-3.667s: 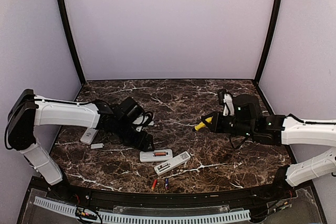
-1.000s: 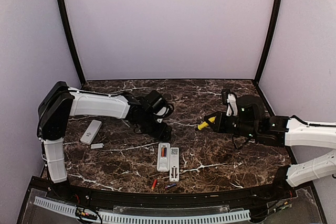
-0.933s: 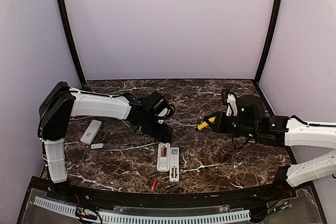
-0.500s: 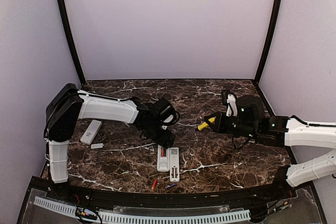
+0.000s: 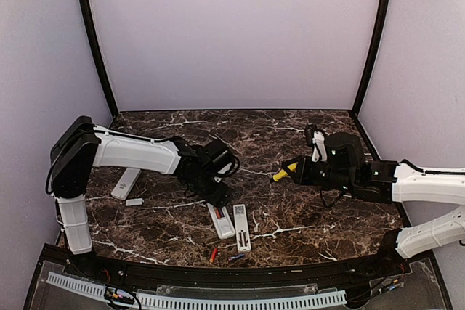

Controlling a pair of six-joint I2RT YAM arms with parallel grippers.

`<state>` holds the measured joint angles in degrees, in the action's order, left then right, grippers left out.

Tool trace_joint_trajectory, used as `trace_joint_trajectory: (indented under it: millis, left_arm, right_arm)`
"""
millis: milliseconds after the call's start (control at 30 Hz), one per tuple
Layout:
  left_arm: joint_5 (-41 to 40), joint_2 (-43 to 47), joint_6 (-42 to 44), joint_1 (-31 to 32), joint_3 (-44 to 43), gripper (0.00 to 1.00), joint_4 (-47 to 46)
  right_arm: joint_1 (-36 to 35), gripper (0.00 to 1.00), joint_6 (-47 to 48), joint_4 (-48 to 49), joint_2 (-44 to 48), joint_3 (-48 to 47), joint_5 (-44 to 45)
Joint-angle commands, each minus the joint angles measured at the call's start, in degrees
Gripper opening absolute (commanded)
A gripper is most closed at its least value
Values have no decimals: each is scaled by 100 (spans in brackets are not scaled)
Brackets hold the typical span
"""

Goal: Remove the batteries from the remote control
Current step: Adjust the remote control without the battery cover at the center of the board.

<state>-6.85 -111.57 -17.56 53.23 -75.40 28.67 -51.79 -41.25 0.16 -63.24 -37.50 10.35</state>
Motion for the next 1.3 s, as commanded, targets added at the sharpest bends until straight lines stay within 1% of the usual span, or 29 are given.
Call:
trace_joint_trajectory:
  millis: [0,267,433,633,800,933,1033,1067,1167,1200,1267]
  left_arm:
    - [-291,321,-38,-33,460,80,730]
    - [-260,882,-161,-39,1034,80,891]
    - [122,1096,-283,-32,1433,80,788]
    - [131,1486,-378,-37,1582,80,825]
    - [135,1909,-299,-108,1650,81,763]
    - [482,2153,129,-169,1555,82,457]
    - [1090,2134,755,-173,1450,82,283]
    - [1173,2115,904,-177,1418,82,191]
    - [1706,1991,1817,-179,1409,82,46]
    - [1798,1946,2222,-176,1443,82,-25]
    - [1949,1887,2653,-181,1543,81,-239]
  right_arm:
    - [11,0,-39,211,-92,-113,-23]
    - [11,0,-45,175,-102,-159,-72]
    - [-2,0,-39,211,-248,-245,-175]
    - [-53,0,-19,205,-374,-379,-210]
    - [-68,0,1,254,-473,-411,-224]
    - [-83,0,9,273,-539,-459,-253]
    - [-85,0,10,274,-523,-445,-235]
    - [-78,0,12,274,-516,-443,-225]
    - [-91,0,12,244,-463,-421,-194]
    - [-92,0,1,239,-428,-403,-184]
    - [-90,0,-6,230,-368,-361,-142]
